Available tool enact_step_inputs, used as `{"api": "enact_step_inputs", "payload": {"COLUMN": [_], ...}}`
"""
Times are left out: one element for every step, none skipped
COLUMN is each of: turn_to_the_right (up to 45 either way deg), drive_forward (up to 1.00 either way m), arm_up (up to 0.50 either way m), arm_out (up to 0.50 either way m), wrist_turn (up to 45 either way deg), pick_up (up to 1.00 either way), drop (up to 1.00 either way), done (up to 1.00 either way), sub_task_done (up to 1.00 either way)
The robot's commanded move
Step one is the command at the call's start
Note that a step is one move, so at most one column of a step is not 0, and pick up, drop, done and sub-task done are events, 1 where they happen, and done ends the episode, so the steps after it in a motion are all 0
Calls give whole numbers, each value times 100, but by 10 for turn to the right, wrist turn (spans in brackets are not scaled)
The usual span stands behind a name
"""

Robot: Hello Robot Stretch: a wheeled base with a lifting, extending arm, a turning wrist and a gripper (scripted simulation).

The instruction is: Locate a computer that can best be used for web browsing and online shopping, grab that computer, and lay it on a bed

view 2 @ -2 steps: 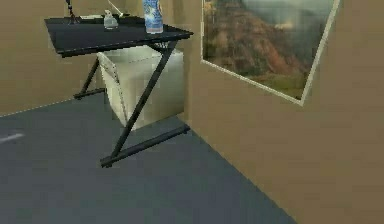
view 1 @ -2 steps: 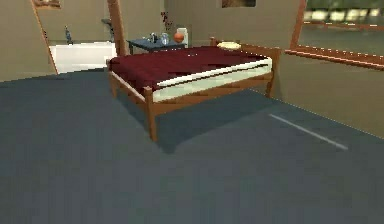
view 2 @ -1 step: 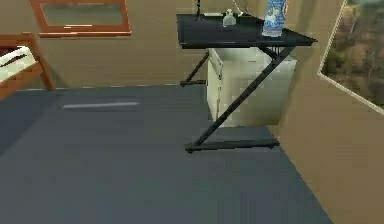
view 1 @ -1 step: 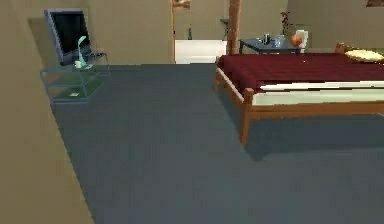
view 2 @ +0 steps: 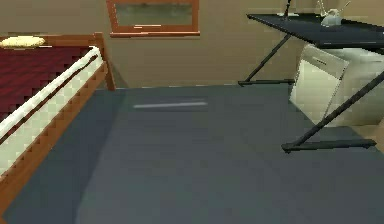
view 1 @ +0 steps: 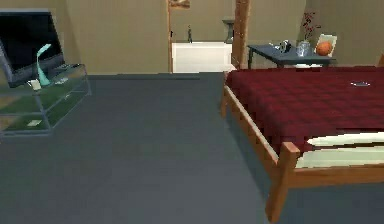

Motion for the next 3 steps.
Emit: {"api": "enact_step_inputs", "payload": {"turn_to_the_right": [0,-30,0], "drive_forward": [100,0,100], "arm_up": [0,0,0], "arm_out": [0,0,0], "wrist_turn": [0,0,0], "pick_up": [0,0,0], "drop": [0,0,0], "done": [0,0,0], "sub_task_done": [0,0,0]}}
